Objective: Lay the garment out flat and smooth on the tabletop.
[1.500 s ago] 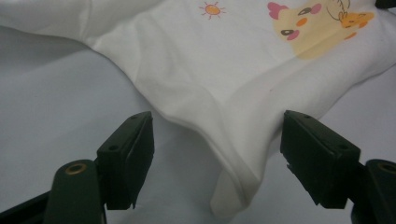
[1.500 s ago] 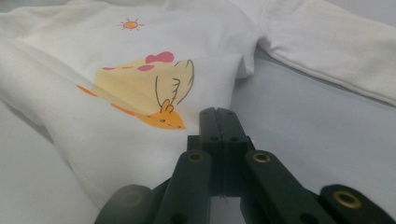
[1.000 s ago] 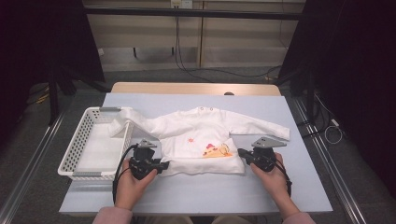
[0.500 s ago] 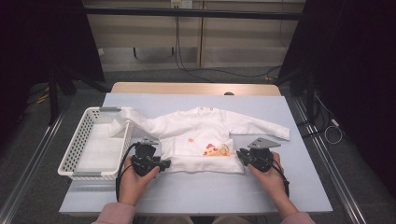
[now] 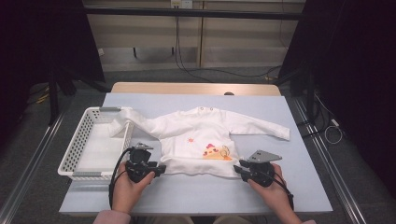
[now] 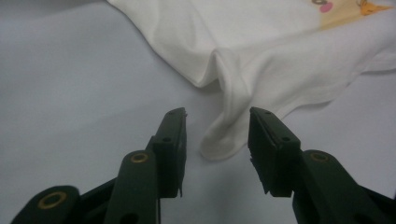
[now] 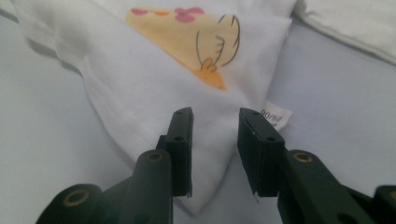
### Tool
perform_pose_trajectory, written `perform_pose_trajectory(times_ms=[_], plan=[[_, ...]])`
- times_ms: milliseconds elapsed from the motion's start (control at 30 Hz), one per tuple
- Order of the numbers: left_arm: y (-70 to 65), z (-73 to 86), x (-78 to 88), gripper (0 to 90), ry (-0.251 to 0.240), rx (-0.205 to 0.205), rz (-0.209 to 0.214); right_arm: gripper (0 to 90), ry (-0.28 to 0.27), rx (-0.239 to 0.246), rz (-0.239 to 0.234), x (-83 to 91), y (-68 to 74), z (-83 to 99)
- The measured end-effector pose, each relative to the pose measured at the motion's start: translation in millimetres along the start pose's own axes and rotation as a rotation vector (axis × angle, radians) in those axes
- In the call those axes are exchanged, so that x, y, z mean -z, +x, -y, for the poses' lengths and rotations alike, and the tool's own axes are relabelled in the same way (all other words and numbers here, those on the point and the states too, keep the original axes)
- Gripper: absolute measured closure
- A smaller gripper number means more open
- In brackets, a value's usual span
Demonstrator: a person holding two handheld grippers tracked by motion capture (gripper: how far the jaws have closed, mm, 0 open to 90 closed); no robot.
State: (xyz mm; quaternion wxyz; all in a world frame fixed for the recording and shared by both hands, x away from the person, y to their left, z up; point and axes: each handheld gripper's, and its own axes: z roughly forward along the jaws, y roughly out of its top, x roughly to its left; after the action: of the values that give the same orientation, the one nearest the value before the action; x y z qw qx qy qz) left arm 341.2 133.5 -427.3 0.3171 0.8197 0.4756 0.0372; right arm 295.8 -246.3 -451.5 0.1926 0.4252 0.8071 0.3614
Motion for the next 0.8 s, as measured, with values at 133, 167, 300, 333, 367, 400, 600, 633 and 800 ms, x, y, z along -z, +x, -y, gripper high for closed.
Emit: perform_pose_trajectory(times_ms=[133, 167, 300, 333, 367, 400, 600, 633, 800], plan=[[0.3, 0.3, -8.7, 64.3, 0.019, 0.011, 0.021, 69.6, 0.017, -0.006, -0.005, -2.9, 1.7, 3.1], [0.9, -0.2, -9.6, 65.9, 0.017, 0.015, 0.034, 75.3, 0.012, -0.006, -0.012, -3.2, 2.2, 3.3], [-1.0, -1.3, -10.7, 79.7, 0.052, 0.029, 0.087, 89.4, 0.021, 0.001, -0.026, -0.7, 0.7, 2.0], [-1.1, -2.0, -10.1, 81.0, 0.059, 0.006, 0.084, 89.6, 0.021, -0.025, -0.044, 0.1, -0.1, 1.9], [-0.8, -3.1, -9.0, 81.5, 0.050, -0.017, 0.095, 89.7, 0.020, -0.031, -0.051, 0.7, -0.4, 1.8], [-2.8, -3.6, -4.8, 82.2, 0.046, 0.001, 0.099, 89.8, 0.016, -0.025, -0.053, 2.0, -0.8, 1.0], [-0.4, -5.4, 11.3, 83.7, 0.005, 0.023, 0.137, 89.8, -0.023, -0.025, -0.058, 12.6, 0.8, -4.3], [1.4, -5.1, 13.0, 83.7, 0.004, 0.014, 0.145, 89.8, -0.021, -0.029, -0.060, 13.7, 0.0, -4.1], [-0.2, 2.5, 31.2, 83.7, -0.016, 0.015, 0.185, 89.8, -0.042, -0.032, -0.078, 26.1, 1.3, -3.1]])
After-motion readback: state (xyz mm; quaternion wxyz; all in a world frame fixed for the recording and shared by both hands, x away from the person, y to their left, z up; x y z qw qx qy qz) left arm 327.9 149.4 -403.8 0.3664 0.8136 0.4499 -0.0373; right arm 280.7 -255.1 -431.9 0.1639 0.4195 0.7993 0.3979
